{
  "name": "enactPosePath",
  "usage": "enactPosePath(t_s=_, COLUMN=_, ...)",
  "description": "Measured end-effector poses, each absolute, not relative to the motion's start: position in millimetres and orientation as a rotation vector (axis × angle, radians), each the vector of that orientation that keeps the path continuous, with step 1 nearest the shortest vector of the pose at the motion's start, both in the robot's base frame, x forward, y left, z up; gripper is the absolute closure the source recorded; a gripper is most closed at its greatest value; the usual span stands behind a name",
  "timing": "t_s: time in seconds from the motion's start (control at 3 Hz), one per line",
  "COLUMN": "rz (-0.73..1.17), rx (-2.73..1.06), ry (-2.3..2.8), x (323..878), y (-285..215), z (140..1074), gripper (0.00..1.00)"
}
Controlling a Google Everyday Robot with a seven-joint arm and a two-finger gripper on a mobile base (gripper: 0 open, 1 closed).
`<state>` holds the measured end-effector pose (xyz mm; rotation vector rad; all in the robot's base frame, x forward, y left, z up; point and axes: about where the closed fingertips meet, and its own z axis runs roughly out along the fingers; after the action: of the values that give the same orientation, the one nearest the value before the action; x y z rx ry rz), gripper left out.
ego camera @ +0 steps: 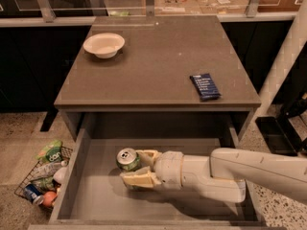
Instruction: Place green can into top drawer
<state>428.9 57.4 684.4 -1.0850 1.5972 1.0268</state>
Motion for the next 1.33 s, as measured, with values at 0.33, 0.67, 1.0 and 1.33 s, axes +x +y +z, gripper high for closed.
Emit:
enactPosePath(t_s=0.33, rz=1.023, rx=-1.071, ry=1.611, x=422, y=66, z=674, gripper=1.00)
enactPosePath(t_s=0.67, rz=1.041, rx=-1.052, ry=1.618, x=419, y=74, z=660, gripper=1.00)
enactPosePath(t_s=1.0, rz=1.042, rx=-1.055, ry=1.615, x=419, y=75, z=661, gripper=0.83)
enactPosePath(t_s=1.33, rz=1.044, rx=-1.058, ry=1.612, x=419, y=76, z=661, gripper=0.59)
